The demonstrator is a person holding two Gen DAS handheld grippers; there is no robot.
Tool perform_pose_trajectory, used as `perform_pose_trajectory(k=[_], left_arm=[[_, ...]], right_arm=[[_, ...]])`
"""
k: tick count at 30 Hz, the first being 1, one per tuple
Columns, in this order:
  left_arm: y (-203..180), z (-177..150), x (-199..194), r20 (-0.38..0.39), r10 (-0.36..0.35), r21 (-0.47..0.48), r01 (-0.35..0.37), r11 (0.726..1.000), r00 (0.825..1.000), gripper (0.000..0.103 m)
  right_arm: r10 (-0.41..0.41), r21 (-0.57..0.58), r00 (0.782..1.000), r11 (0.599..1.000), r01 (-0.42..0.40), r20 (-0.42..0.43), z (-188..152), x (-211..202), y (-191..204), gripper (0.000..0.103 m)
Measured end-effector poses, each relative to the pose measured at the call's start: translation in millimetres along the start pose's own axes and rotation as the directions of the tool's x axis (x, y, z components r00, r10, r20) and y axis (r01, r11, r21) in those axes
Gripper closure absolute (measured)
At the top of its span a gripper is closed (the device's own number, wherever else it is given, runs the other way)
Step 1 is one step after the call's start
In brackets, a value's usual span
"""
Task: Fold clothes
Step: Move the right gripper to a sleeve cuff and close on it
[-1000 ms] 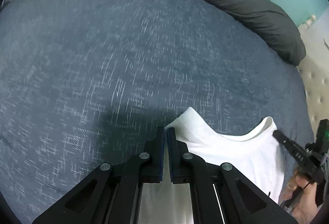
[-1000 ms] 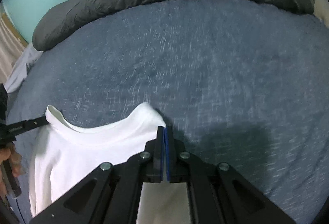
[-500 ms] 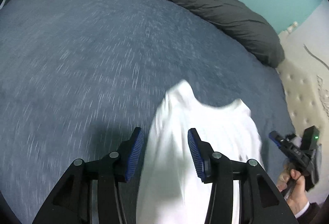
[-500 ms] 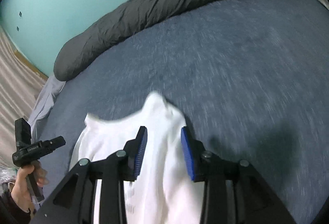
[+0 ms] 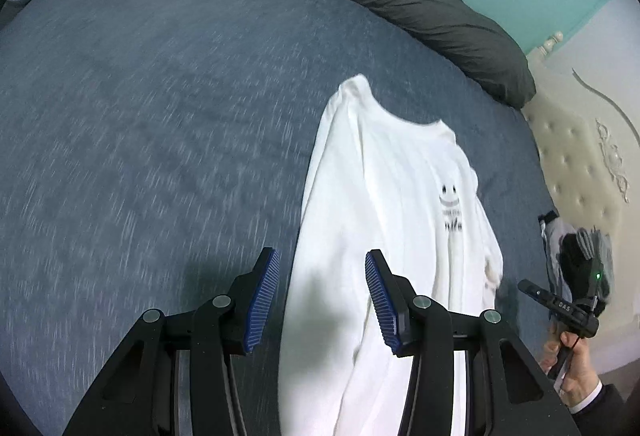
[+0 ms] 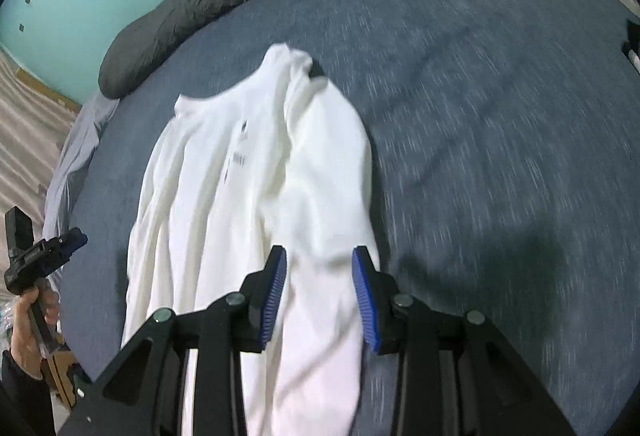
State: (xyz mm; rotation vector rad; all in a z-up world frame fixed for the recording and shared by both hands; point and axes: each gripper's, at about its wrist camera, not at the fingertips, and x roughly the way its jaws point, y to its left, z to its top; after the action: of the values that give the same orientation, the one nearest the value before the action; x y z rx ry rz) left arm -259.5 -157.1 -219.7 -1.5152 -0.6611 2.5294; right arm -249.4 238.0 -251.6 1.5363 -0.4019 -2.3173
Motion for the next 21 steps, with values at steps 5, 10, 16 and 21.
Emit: perform_pose_trajectory(k=[5, 10, 16, 21], left_arm=[[6.9, -34.1, -21.7, -0.024, 0.005, -0.003, -0.005, 1.000, 1.000, 0.054], [7.0, -58.5, -44.7, -0.024, 0.014, -0.005, -0.014, 1.000, 1.000, 0.054], [6.3, -79.5, -68.2, -0.017, 0.008, -0.008, -0.008, 1.000, 1.000, 0.054], [4.6, -90.7, -82.8, -0.009, 0.003, -0.003, -0.003, 1.000, 1.000, 0.054]], right_arm=[[-0.023, -0.044, 0.997, 0.999, 0.019, -0.077, -48.5, -15.6, 3.6, 0.069], [-0.010, -0.042, 0.989, 0.999, 0.004, -0.146, -92.1, -18.1, 6.3, 0.069], [-0.020, -0.090, 0.980, 0.996, 0.002, -0.197, -123.4, -21.0, 23.9, 0.069], [-0.057, -0.130, 0.967, 0.991, 0.025, -0.247, -141.4, -16.2, 35.2, 0.068]])
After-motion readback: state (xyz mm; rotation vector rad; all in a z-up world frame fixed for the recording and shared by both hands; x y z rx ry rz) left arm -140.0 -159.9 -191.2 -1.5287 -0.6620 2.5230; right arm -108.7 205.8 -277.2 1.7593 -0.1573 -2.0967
